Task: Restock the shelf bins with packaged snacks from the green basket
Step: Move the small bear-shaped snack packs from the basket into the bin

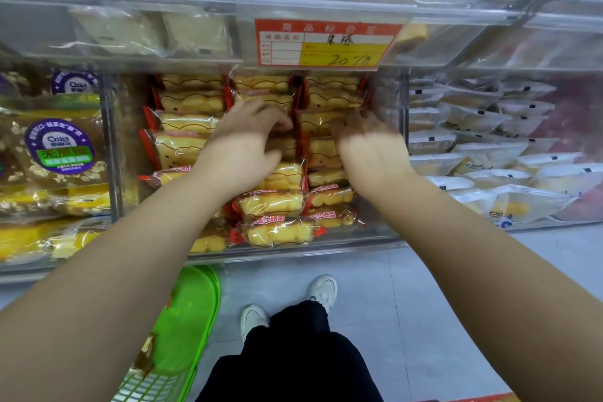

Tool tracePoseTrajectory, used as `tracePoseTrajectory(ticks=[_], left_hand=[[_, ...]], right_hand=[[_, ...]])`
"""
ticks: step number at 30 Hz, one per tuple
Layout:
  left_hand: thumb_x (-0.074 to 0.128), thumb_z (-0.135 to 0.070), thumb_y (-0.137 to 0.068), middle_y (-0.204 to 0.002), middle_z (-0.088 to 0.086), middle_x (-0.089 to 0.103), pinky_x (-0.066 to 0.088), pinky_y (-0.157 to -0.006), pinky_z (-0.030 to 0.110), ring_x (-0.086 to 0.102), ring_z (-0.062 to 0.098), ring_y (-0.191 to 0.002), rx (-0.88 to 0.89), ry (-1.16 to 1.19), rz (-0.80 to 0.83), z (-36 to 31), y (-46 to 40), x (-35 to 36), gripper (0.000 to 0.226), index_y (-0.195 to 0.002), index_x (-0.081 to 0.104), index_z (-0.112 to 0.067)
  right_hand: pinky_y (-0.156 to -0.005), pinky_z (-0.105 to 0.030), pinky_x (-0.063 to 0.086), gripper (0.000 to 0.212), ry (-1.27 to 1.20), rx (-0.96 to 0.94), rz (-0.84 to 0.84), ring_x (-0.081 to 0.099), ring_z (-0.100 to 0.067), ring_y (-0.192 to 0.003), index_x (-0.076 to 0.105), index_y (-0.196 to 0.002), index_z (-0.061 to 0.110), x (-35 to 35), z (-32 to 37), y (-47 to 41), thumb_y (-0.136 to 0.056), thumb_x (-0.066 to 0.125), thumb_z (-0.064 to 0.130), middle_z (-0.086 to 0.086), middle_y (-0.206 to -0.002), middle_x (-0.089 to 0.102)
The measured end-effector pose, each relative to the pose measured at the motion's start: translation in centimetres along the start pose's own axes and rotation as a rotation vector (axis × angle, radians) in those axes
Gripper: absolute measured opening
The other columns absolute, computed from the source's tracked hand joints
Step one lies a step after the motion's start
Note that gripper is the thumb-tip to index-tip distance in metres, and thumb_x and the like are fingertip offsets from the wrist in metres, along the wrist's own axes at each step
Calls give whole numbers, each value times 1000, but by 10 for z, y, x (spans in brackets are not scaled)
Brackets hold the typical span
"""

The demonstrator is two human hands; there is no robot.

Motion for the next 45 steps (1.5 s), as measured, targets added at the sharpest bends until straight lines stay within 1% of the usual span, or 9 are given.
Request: tracePoseTrajectory(ticks=[3, 6, 14, 20, 24, 29, 33, 37, 45], left_hand=[[59, -16, -84, -141, -2, 43, 28, -108, 41, 34, 24, -130, 119, -8, -23, -17, -20, -4, 51, -133, 46, -22], [51, -27, -90, -153, -3, 28, 18, -113, 40, 23, 23, -139, 147, -190, 57, -21, -41, 7, 59, -145, 28, -24], [45, -31, -94, -146, -2, 39, 16, -115, 38, 30, 20, -136, 4, -190, 58, -4, -25, 10, 43, -135, 45, -20], [55, -18, -88, -117, -8, 54, 39, -92, 25, 52, 16, -111, -161, 316, -330, -10, 32, -32, 27, -113, 61, -25], [53, -23, -89, -101, -19, 64, 46, -82, 19, 60, 3, -95, -409, 714, -557, 0, 100, -32, 25, -95, 60, -47], [56, -24, -82, -93, -15, 70, 48, -78, 18, 64, 6, -90, -611, 923, -911, 15, 196, -25, 22, -91, 65, -43], [57, -11, -83, -84, -12, 69, 47, -81, 26, 62, 7, -82, -809, 912, -1186, 44, 291, -4, 24, -89, 64, -33], [57, 3, -85, -78, -11, 66, 45, -72, 13, 58, -3, -71, -1066, 912, -1368, 79, 388, 47, 28, -88, 62, -24], [57, 1, -86, -77, -5, 63, 45, -72, 19, 58, 3, -70, -1501, 932, -1262, 186, 515, 226, 35, -84, 60, -34]], right_hand=[[-70, -40, 45, 46, 22, -22, -41, 53, -39, -101, 55, -114, -1, -4, 1, 2, -70, 49, -12, -24, -114, 55], [-60, -33, 47, 55, 127, -31, -141, 61, -34, -91, 62, -108, 3, -15, 3, 5, -69, 23, -1, -18, -105, 63], [-78, -40, 42, 47, 35, -25, -21, 51, -36, -105, 44, -123, -2, -3, 2, -4, -79, 30, -11, -23, -127, 44], [-100, -36, 37, 54, -366, -32, 33, 43, -30, -121, 47, -132, 16, -10, -15, -2, -81, 64, 14, -14, -132, 47], [-80, -23, 46, 30, -888, 58, -74, 58, -5, -88, 63, -112, 20, -36, -15, 19, -83, 65, 21, 3, -101, 67], [-57, -9, 45, 13, -1289, -127, 131, 50, 5, -64, 62, -89, 31, -49, 68, 51, -84, 63, 19, 14, -74, 61], [-58, -7, 41, 19, -1270, -426, 347, 48, 3, -58, 60, -89, 28, -38, 164, 85, -83, 64, 11, 12, -69, 57], [-68, -21, 46, 25, -1070, -708, 530, 48, -1, -61, 60, -97, 25, 13, 259, 133, -81, 64, 6, 12, -71, 56], [-50, -10, 34, 24, -623, -720, 908, 44, -1, -52, 63, -106, 10, 259, 391, 154, -82, 65, 11, 0, -72, 56]])
Point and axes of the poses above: each hand's wrist, its own y-axis away from the middle knuckle, its own x-axis out of the palm, z = x × y, the point moved 7 cm from there along -y, towards the middle knuckle
